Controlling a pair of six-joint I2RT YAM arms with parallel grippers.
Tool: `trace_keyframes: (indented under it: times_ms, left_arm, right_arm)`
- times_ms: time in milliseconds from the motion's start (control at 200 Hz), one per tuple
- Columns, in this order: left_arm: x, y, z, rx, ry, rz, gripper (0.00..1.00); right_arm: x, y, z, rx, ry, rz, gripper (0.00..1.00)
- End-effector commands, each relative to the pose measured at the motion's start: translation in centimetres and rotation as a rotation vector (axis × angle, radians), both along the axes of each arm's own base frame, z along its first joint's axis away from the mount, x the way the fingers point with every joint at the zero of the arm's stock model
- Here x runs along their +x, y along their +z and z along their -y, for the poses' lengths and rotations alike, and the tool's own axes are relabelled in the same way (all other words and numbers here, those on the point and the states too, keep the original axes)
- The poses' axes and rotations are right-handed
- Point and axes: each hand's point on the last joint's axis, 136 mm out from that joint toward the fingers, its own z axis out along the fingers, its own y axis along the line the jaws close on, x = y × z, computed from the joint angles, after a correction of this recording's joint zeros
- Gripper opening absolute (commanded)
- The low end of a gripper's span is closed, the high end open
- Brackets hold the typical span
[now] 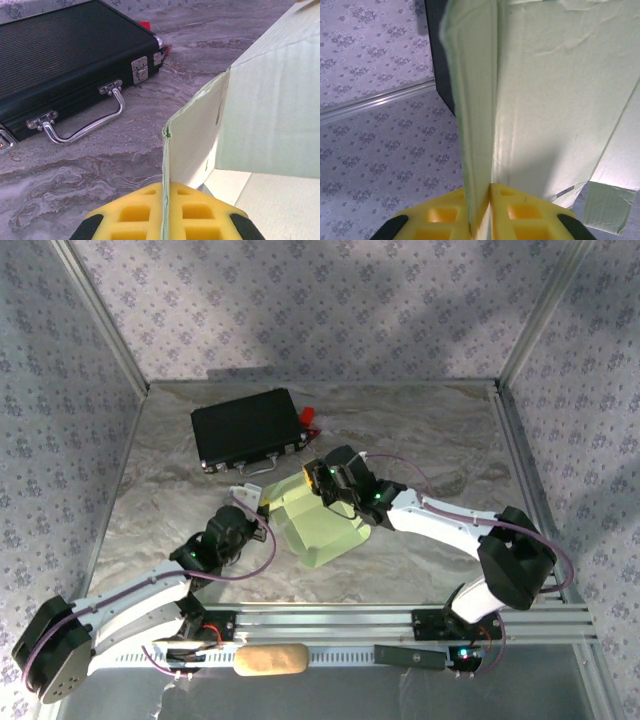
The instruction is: Fold the paper box
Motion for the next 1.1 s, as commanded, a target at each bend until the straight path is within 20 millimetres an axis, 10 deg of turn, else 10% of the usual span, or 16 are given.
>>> trace_keyframes:
  times_ms: [0,65,205,435,675,1094]
  left_arm:
    - [0.3,2.0,0.1,-0.036,0.014,0.032,0.0]
    - [0.1,2.3,0.2,-0.056,0.009,0.023,0.02]
    - [-1.2,4.9,0.3,-0.194,0.018,-0.051,0.41]
    - [-3.7,11.7,0.8,-0.502,0.032,-0.207,0.36]
    - [-2.5,12.2,5.6,-0.512,-0.011,-0.402,0.35]
    - [0.5,10.0,8.1,-0.504,0.05,-0.513,0.52]
  right_arm:
    - [0.1,-0.8,0.2,-0.008,0.004,-0.006,0.13]
    - [0.1,-1.0,0.4,-0.009,0.003,-0.009,0.09]
    - [0.3,-1.3,0.8,-0.003,0.003,-0.009,0.0]
    - [0.3,-0.4,1.7,-0.012,-0.012,0.001,0.0]
    - [0.3,-0.2,1.5,-0.001,-0.008,-0.004,0.0]
    - [0.0,0.2,2.0,0.006,0.001,0.003,0.0]
